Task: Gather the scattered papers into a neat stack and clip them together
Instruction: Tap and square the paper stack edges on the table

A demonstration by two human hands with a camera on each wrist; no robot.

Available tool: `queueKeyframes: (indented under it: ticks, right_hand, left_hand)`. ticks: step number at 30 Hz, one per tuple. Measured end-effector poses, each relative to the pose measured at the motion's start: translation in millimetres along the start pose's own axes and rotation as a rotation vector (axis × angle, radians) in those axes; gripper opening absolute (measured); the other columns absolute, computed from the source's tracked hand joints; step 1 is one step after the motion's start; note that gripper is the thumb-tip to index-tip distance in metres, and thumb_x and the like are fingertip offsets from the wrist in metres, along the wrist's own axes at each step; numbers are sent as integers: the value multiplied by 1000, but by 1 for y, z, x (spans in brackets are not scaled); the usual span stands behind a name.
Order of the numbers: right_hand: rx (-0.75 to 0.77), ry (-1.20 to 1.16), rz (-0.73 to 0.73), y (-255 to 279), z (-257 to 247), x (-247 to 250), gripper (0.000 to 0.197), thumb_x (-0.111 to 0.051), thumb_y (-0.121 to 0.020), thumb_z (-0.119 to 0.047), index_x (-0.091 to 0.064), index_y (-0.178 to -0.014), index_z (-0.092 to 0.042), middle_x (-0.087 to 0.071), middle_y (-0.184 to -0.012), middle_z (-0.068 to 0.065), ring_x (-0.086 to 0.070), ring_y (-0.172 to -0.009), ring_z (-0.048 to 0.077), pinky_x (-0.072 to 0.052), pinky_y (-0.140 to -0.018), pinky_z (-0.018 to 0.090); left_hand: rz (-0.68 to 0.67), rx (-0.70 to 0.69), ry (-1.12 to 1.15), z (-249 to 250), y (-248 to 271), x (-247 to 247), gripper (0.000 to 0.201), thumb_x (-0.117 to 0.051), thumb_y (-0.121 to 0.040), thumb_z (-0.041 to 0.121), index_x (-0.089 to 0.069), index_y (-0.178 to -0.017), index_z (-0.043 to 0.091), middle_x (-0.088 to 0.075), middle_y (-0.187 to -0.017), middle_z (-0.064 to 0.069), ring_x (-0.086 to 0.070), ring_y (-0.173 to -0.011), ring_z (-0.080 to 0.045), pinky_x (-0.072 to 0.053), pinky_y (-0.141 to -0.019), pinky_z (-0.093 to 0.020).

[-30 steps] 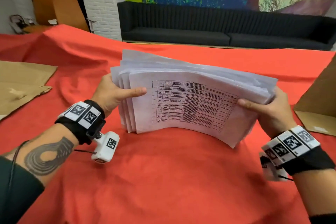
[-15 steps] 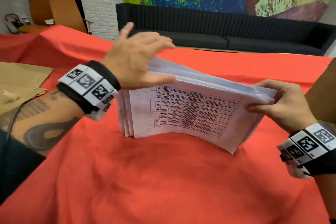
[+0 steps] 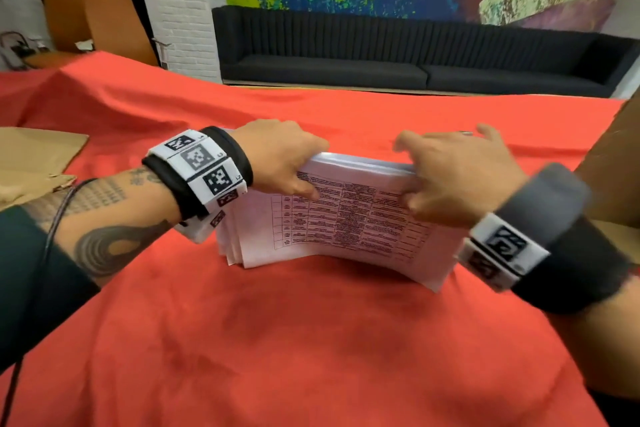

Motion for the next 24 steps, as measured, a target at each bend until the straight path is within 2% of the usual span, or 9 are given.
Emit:
queueKeyframes:
  ticks: [5, 9, 12, 14, 15, 18, 21, 22, 24]
  right_hand:
    - [82, -35, -98, -37, -40, -8, 26, -59, -87, -27, -55, -113, -25, -56, -92, 6, -66, -95, 36, -45, -71, 36]
    - [82, -58, -54, -47, -36, -9, 22, -61, -83, -27, -53, -104, -25, -44, -77, -1, -55, -74, 32, -45, -65, 35]
    - [121, -95, -7, -51, -49, -9, 32, -69, -80, -36, -51, -104, -25, -46, -79, 0, -53, -72, 30, -45, -64, 35]
    - [121, -134, 41, -53, -53, -8, 24, -67, -83, -31, -57, -105, -27, -41, -76, -1, -53, -75, 32, -41, -65, 35]
    - [100, -167, 73, -54, -50, -6, 20, -65, -83, -29, -60, -102, -27, -42, -76, -1, -56, -78, 34, -40, -66, 35]
    - [-38, -334, 208, -55, -19, 2, 18, -63, -77, -20, -64, -95, -24, -58, -82, 7, -66, -91, 40, -49, -70, 38]
    - [-190, -726, 427, -52, 18, 5, 8, -70, -76, -19, -68, -84, -20, -60, -69, 4, -65, -79, 20, -52, -69, 35]
    - [-196, -943, 488, -52, 23, 4, 7, -76, -77, -17, -71, -81, -21, -64, -68, -2, -65, -75, 14, -53, -67, 32]
    - [-159, -1416, 526, -50, 24, 0, 19, -78, -83, -5, -76, -99, -15, -77, -79, -8, -73, -79, 10, -60, -72, 29]
  left_hand:
    - [-85, 116, 21, -8, 6, 12, 50, -80, -73, 61, -56, -106, 33, -58, -83, 8, -57, -84, -25, -39, -67, -32]
    - [-107, 223, -62, -28, 17, 15, 32, -79, -76, 46, -71, -104, 33, -72, -91, 3, -69, -94, -31, -54, -75, -36]
    - [4, 209, -104, -20, 20, 20, 27, -75, -78, 42, -71, -104, 37, -74, -95, 0, -69, -96, -34, -52, -72, -37]
    - [192, 217, -83, -16, 27, 27, 24, -69, -83, 35, -71, -106, 36, -75, -99, -3, -68, -98, -35, -48, -76, -39]
    - [366, 228, -44, -19, 32, 28, 28, -67, -83, 32, -70, -110, 35, -75, -104, -4, -68, -103, -34, -49, -88, -44]
    - [934, 482, 74, -40, 61, 20, 78, -76, -74, 55, -50, -143, 27, -55, -145, -3, -49, -137, -29, -28, -119, -58]
    - [1090, 815, 537, -52, 70, -22, 136, -79, -51, 80, -30, -154, 6, -36, -156, -13, -35, -147, -30, -25, -124, -39]
    - [1017, 840, 826, -50, 63, -35, 147, -80, -43, 84, -26, -155, 6, -37, -155, -13, -36, -146, -28, -26, -124, -38]
    - [784, 678, 1386, -37, 44, -42, 153, -84, -30, 85, -32, -153, 9, -49, -148, -7, -51, -135, -19, -40, -118, -37]
Point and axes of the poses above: each hand's wrist, its own y-axis away from the middle knuckle, its own x-axis out of the back of the hand, z = x × y, the point moved 2 cm from there along -y, towards the middle knuckle
